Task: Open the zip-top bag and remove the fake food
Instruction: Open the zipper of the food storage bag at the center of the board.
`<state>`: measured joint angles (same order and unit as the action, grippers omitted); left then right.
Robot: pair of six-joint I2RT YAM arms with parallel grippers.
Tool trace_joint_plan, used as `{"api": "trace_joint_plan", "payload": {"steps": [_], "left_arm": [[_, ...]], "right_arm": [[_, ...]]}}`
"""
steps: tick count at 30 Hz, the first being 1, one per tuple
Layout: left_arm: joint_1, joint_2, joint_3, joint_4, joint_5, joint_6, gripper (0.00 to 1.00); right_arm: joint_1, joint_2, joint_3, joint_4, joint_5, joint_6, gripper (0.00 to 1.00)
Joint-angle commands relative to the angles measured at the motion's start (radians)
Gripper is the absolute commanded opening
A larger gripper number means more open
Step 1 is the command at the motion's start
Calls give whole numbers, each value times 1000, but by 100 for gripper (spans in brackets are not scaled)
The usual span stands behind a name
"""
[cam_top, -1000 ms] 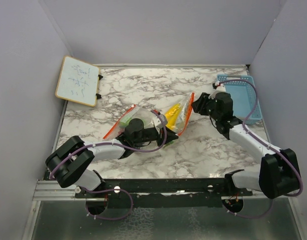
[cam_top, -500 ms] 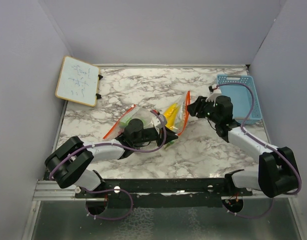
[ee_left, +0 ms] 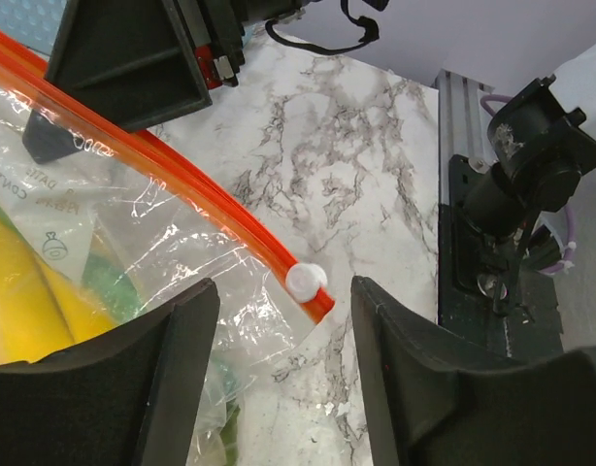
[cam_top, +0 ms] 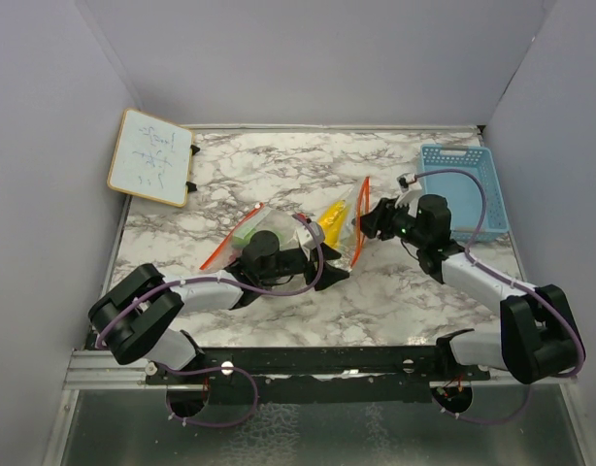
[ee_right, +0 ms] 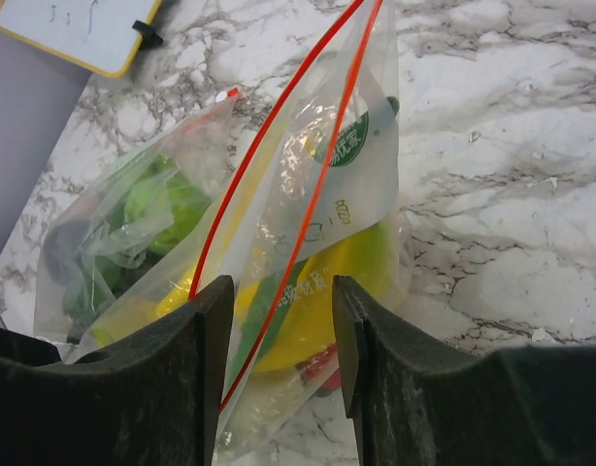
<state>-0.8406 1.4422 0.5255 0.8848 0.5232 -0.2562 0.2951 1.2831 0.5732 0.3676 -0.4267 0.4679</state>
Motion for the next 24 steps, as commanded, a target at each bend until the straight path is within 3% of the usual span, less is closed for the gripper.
{"api": "trace_joint_plan", "payload": {"steps": [1, 3, 9, 15, 16, 19, 24], "left_arm": [[-8, -2, 23, 14, -8, -11, 67], [-8, -18, 26, 4, -35, -10, 73], [-8, -31, 96, -75, -113, -22, 75], [-8, -32, 200, -199, -194, -52, 99], [-8, -35, 208, -203, -210, -56, 99], [-8, -26, 248, -256, -322, -60, 96], [-8, 33, 362, -397, -514, -48, 73]], "right_arm": [[4, 6, -23, 41, -57, -4, 46], [4, 3, -29, 42, -68, -8, 46], [4, -13, -47, 44, -73, -14, 47], [8, -23, -70, 64, -90, -9, 47], [9, -24, -74, 68, -92, -8, 47], [16, -23, -86, 87, -102, -4, 47], [36, -17, -87, 95, -105, -5, 47]]}}
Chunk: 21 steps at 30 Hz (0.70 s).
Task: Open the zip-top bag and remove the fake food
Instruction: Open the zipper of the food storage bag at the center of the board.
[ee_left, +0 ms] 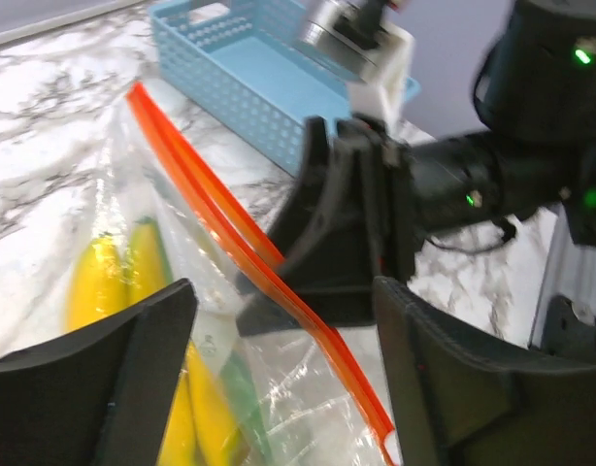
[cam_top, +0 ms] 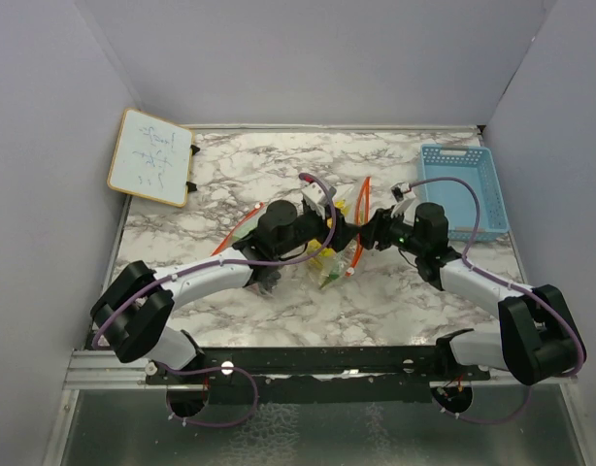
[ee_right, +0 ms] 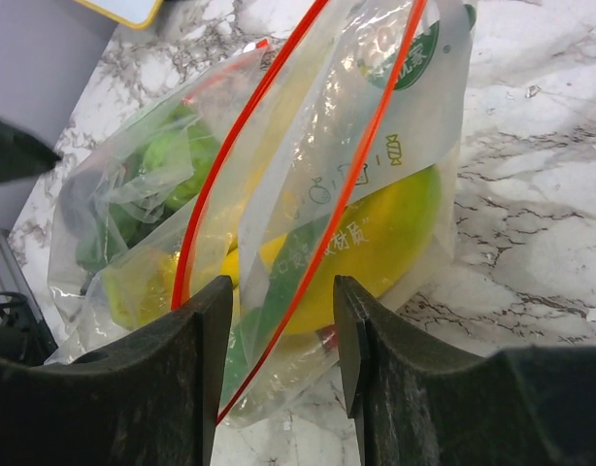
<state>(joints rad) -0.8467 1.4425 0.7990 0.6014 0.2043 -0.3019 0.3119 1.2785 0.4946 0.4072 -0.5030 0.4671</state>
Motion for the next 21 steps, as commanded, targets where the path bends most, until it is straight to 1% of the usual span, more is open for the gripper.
{"api": "trace_joint_plan", "payload": {"steps": [1, 2, 5, 9, 14, 21], "left_arm": [[-2, 42, 106, -130, -223, -1, 67], [-2, 50, 121, -146, -255, -4, 64], [-2, 65, 159, -178, -327, -8, 61], [-2, 95, 222, -245, -358, -7, 59], [-2, 123, 253, -261, -333, -39, 56], [-11, 165, 295, -273, -225, -50, 58]], "right_arm": [[22, -12, -8, 55, -27, -5, 47], [26, -11, -7, 55, -24, -6, 47], [32, -16, -6, 49, -17, -7, 47], [36, -23, -1, 39, -11, -13, 47], [42, -25, 1, 39, -4, -13, 47], [48, -18, 0, 37, 1, -14, 47]]}}
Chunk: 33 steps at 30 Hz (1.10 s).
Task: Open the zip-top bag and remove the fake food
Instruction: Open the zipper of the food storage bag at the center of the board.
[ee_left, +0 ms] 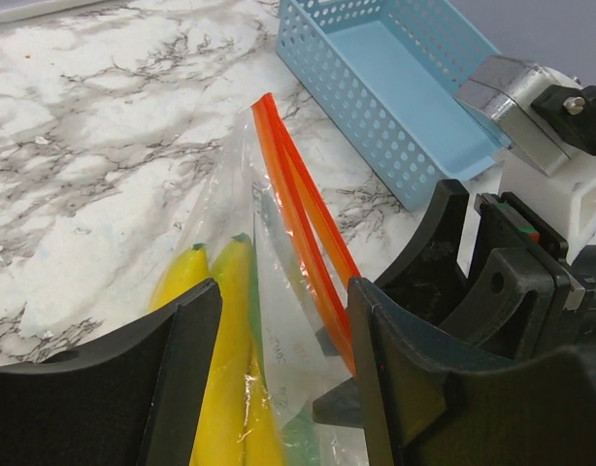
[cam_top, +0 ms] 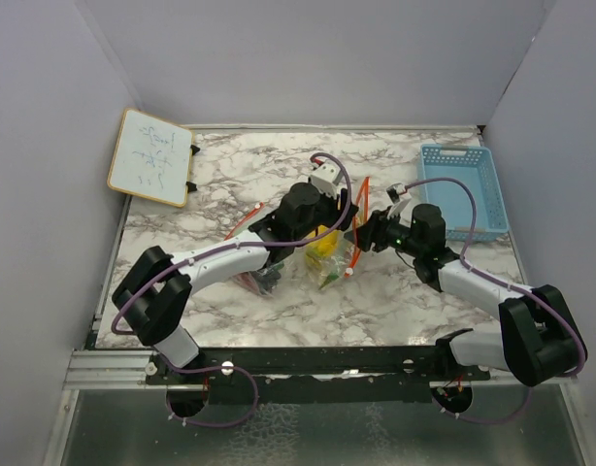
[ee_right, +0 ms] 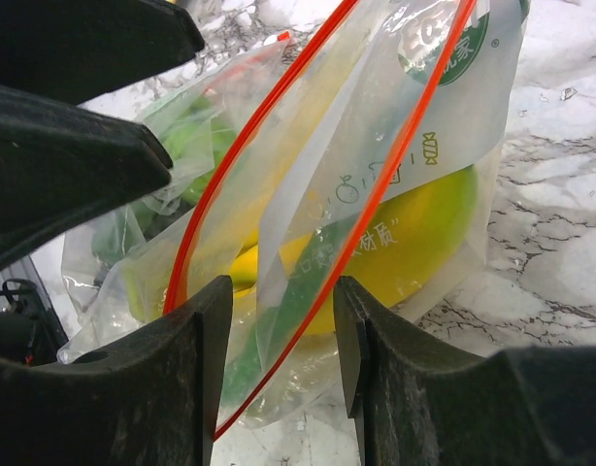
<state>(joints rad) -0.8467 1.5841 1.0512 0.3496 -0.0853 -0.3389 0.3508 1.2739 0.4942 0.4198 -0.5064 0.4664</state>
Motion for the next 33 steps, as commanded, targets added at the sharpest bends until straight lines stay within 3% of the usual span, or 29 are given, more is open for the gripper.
{"api": "trace_joint_plan", "payload": {"steps": [1, 6, 13, 19, 23, 26, 33], "left_arm": [[-15, 26, 45, -19, 69, -12, 58], [-41, 48, 70, -36, 69, 9, 57], [-89, 86, 110, -119, -78, 72, 51], [-101, 106, 149, -164, -142, 90, 36], [-101, 137, 151, -160, -158, 95, 12], [-100, 123, 131, -138, -154, 94, 0], [-92, 44, 83, -119, -192, 100, 0]], "right_arm": [[10, -13, 0, 25, 7, -13, 47], [12, -10, -2, 28, 12, -12, 47], [12, -11, -8, 33, 25, 5, 46], [13, -17, -10, 36, 26, 13, 45], [13, -25, -10, 27, 34, 12, 45], [13, -36, -18, 28, 50, 25, 42], [13, -55, -9, 7, 82, 36, 36]]}}
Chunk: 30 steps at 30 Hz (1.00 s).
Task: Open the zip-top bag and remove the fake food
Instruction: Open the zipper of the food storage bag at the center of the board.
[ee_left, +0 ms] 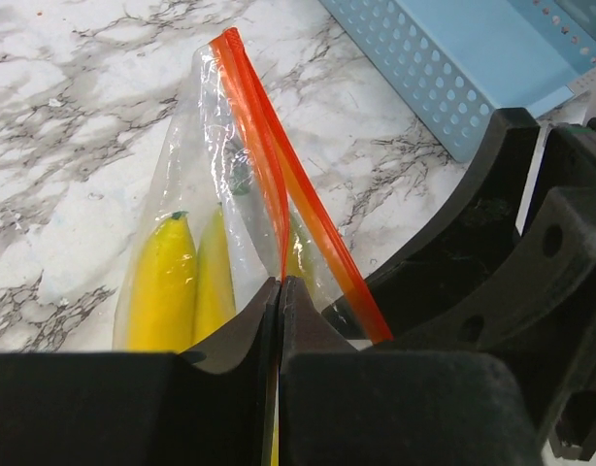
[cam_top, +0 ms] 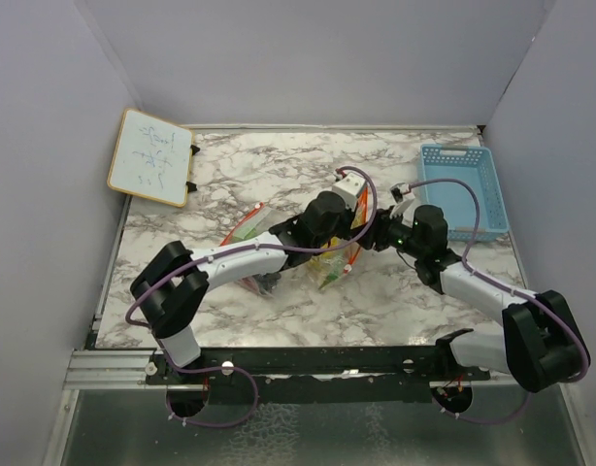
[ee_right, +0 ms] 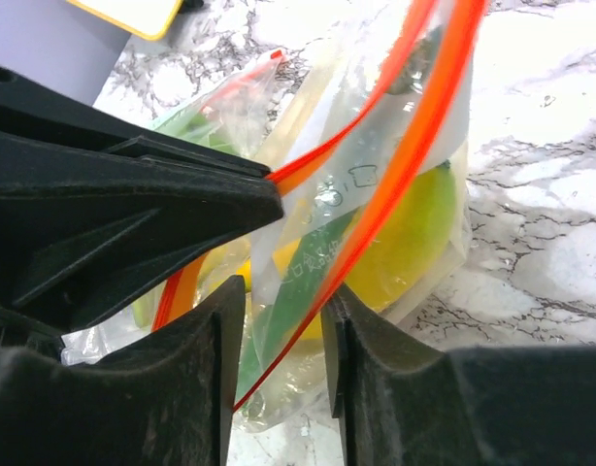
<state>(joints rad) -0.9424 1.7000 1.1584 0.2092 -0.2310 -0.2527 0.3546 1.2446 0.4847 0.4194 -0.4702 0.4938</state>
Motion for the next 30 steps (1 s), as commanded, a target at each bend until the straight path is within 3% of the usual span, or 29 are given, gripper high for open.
{"api": "trace_joint_plan", "payload": {"steps": [1, 6, 10, 21, 24, 30], "left_arm": [[5, -85, -27, 20, -49, 15, 0], [7, -137, -13, 5, -52, 28, 0], [8, -184, 23, -48, -92, 68, 0], [42, -342, 131, -187, -182, 184, 0], [42, -339, 133, -179, -144, 177, 0], [42, -225, 72, -87, -88, 145, 0]], "right_arm": [[9, -27, 7, 1, 45, 8, 33], [39, 5, 89, -41, 9, -7, 11], [102, 42, 198, -89, 47, -30, 2], [304, 251, 505, -47, 53, -9, 2], [310, 248, 497, -55, 107, -19, 2], [302, 171, 369, -165, 370, -55, 2]]}}
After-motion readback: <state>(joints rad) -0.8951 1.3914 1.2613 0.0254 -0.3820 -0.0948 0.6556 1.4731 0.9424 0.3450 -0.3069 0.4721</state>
